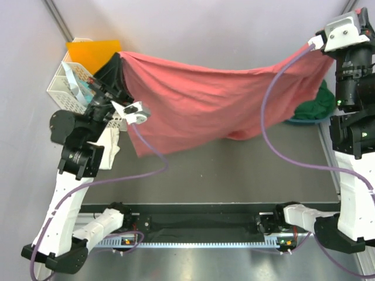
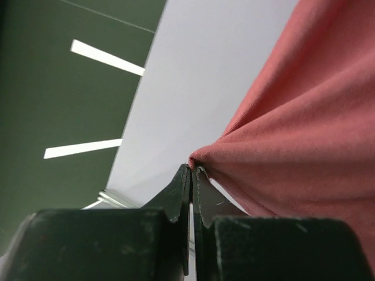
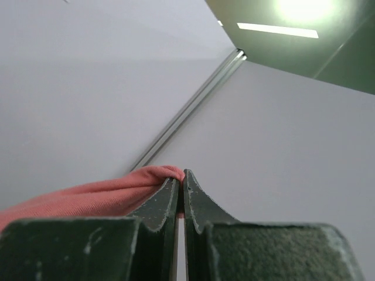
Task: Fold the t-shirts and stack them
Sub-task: Flatten out the tshirt
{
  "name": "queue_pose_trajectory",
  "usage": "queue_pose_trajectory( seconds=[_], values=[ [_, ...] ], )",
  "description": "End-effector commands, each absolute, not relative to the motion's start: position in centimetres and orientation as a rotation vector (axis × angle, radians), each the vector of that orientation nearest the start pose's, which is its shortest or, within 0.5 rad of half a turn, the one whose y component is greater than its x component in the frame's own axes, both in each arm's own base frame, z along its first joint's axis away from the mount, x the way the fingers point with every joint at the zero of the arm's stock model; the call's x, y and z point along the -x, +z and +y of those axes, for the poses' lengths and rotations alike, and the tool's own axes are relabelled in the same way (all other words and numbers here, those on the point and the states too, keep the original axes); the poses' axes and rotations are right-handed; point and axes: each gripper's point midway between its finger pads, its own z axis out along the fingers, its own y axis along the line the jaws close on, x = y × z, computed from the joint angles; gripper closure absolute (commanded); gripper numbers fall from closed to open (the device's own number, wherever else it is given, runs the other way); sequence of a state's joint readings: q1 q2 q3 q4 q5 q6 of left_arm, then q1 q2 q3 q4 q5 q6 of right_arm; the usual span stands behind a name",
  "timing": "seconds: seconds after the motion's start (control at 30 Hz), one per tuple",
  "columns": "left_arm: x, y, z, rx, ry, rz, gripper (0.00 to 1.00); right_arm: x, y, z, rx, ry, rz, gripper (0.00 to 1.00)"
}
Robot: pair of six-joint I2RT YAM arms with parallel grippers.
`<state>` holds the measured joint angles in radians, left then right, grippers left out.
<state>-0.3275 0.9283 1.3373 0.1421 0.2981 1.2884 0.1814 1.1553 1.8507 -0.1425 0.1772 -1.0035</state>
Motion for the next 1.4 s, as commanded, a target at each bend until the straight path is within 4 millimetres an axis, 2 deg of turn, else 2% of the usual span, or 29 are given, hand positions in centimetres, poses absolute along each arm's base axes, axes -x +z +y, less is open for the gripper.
queue_pose_trajectory(
  seconds=[0.0,0.2,0.23,0.3,0.33,0.4,0.43,0.47,0.5,0.53,0.57,0.63,0.67,0.7,0.77,0.87,0.9,0.93,1.0,1.03,1.07,1.13,1.17,1.2,1.23,1.27,1.3,1.33,1.37],
  values=[
    [-30.8,55.1,-11.7,-1.061,0.692,0.629,1.00,-29.5,68.7,-2.0,0.351,-0.867,0.911,1.00],
    [-37.9,50.8,-11.2,-1.111,0.752,0.839,1.00,-36.6,65.8,-0.4,0.408,-0.865,0.965,1.00],
    [-40.1,49.6,-11.4,-1.127,0.777,0.866,1.00,-39.1,64.4,0.1,0.437,-0.871,0.993,1.00],
    [-42.7,49.7,-10.2,-1.064,0.870,0.897,1.00,-40.8,64.3,0.4,0.434,-0.882,0.980,1.00],
    [-45.1,50.3,-10.0,-1.020,0.912,0.891,1.00,-43.3,62.8,0.8,0.463,-0.892,1.004,1.00],
    [-47.3,51.3,-9.1,-0.957,0.968,0.918,1.00,-44.3,63.9,0.7,0.442,-0.903,0.973,1.00],
    [-49.3,52.6,-8.7,-0.909,0.995,0.904,1.00,-46.4,63.0,1.2,0.461,-0.898,0.982,1.00],
    [-50.1,53.5,-8.3,-0.875,1.020,0.895,1.00,-45.7,65.4,1.0,0.420,-0.906,0.926,1.00],
    [-50.9,54.2,-8.0,-0.851,1.047,0.882,1.00,-46.0,66.1,1.0,0.409,-0.916,0.904,1.00],
    [-52.2,55.4,-8.1,-0.821,1.072,0.852,1.00,-47.8,65.5,1.1,0.410,-0.930,0.907,1.00],
    [-52.1,57.3,-7.9,-0.769,1.107,0.797,1.00,-46.1,68.6,0.8,0.357,-0.935,0.836,1.00],
    [-52.3,60.5,-7.8,-0.696,1.145,0.728,1.00,-46.1,69.9,0.8,0.333,-0.953,0.792,1.00],
    [-51.9,62.1,-7.7,-0.657,1.161,0.688,1.00,-44.1,72.1,0.4,0.281,-0.961,0.715,1.00],
    [-51.4,63.5,-7.5,-0.624,1.173,0.657,1.00,-43.6,72.7,0.6,0.279,-0.966,0.686,1.00],
    [-49.1,67.5,-7.0,-0.521,1.213,0.557,1.00,-41.3,74.5,0.8,0.268,-0.969,0.611,1.00],
    [-46.0,69.9,-7.0,-0.460,1.255,0.442,1.00,-38.0,76.3,0.9,0.234,-0.936,0.535,1.00],
    [-43.4,71.4,-6.6,-0.408,1.266,0.377,1.00,-37.4,76.6,1.0,0.236,-0.914,0.516,1.00],
    [-43.9,70.2,-7.1,-0.443,1.270,0.373,1.00,-35.7,77.4,0.9,0.225,-0.899,0.494,1.00],
    [-43.1,69.3,-7.1,-0.450,1.275,0.360,1.00,-36.8,76.1,1.6,0.274,-0.849,0.543,1.00],
    [-43.2,68.6,-7.2,-0.464,1.282,0.367,1.00,-36.2,75.9,1.7,0.288,-0.835,0.554,1.00],
    [-43.2,67.8,-7.0,-0.469,1.280,0.379,1.00,-39.0,72.8,2.3,0.353,-0.822,0.643,1.00],
    [-43.7,64.1,-6.8,-0.524,1.265,0.435,1.00,-39.8,69.8,2.6,0.414,-0.787,0.728,1.00],
    [-43.9,62.3,-6.9,-0.558,1.253,0.455,1.00,-42.5,65.0,3.2,0.482,-0.757,0.842,1.00],
    [-44.4,58.1,-6.9,-0.643,1.238,0.518,1.00,-43.5,62.2,3.8,0.512,-0.692,0.913,1.00],
    [-44.3,56.0,-6.9,-0.675,1.222,0.543,1.00,-43.1,59.7,4.0,0.562,-0.656,0.987,1.00],
    [-44.3,53.5,-6.9,-0.722,1.213,0.575,1.00,-44.9,53.1,4.6,0.641,-0.618,1.116,1.00],
    [-44.2,48.5,-7.2,-0.825,1.181,0.624,1.00,-44.9,50.0,5.0,0.674,-0.582,1.173,1.00],
    [-44.0,46.2,-7.1,-0.859,1.163,0.656,1.00,-43.8,47.3,5.4,0.732,-0.540,1.224,1.00],
    [-43.7,43.7,-7.0,-0.901,1.144,0.691,1.00,-43.9,40.7,5.9,0.813,-0.503,1.341,1.00]
  ],
)
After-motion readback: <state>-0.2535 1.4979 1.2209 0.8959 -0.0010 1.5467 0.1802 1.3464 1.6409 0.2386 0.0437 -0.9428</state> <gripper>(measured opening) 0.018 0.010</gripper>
